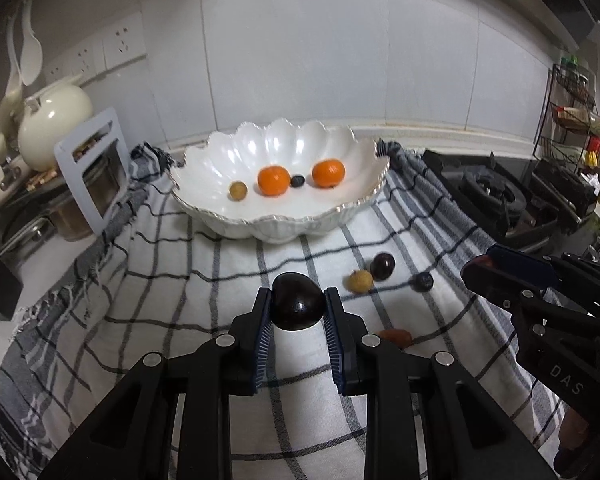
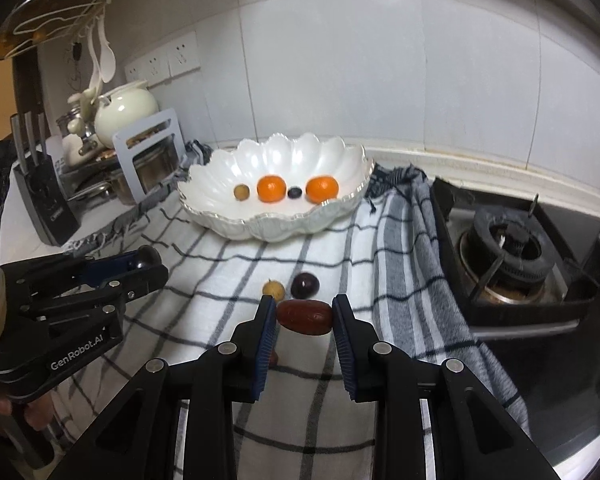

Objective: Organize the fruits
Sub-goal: 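Carry the held plum and date over the white bowl with both tools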

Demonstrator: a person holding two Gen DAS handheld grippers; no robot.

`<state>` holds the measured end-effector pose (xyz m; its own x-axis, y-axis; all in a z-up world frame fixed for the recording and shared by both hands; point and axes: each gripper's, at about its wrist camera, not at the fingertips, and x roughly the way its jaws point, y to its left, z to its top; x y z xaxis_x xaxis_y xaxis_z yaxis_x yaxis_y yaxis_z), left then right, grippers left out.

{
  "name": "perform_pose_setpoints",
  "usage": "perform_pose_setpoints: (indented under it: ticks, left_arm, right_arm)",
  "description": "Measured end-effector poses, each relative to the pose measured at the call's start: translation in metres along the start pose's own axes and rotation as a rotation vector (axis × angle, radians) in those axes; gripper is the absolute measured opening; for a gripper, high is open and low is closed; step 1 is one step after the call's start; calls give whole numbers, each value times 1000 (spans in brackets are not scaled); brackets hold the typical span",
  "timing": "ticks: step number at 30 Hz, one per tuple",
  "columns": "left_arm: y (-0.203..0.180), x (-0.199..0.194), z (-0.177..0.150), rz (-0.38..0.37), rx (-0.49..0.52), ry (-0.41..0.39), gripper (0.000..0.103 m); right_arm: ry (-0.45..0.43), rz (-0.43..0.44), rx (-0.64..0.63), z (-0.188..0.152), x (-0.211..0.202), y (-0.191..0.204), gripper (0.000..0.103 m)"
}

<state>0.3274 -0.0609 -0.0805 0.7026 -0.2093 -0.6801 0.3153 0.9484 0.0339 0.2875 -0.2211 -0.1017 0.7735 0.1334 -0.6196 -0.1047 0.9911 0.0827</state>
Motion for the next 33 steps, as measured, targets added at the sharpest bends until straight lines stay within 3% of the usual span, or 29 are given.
perform_pose_setpoints:
  ticks: [11,24,33]
  left_arm:
    - [7,-26,28,53,-1,-127,26]
    - [24,-17,67,103,-14,-188,26]
    - [33,3,93,108,-26,-180,26]
  right_arm:
    - [-153,-14,-64,42,-20,3,31]
    - [-211,7,-131,84,-2,13,31]
    - [-177,39,-145,107,28,14,31]
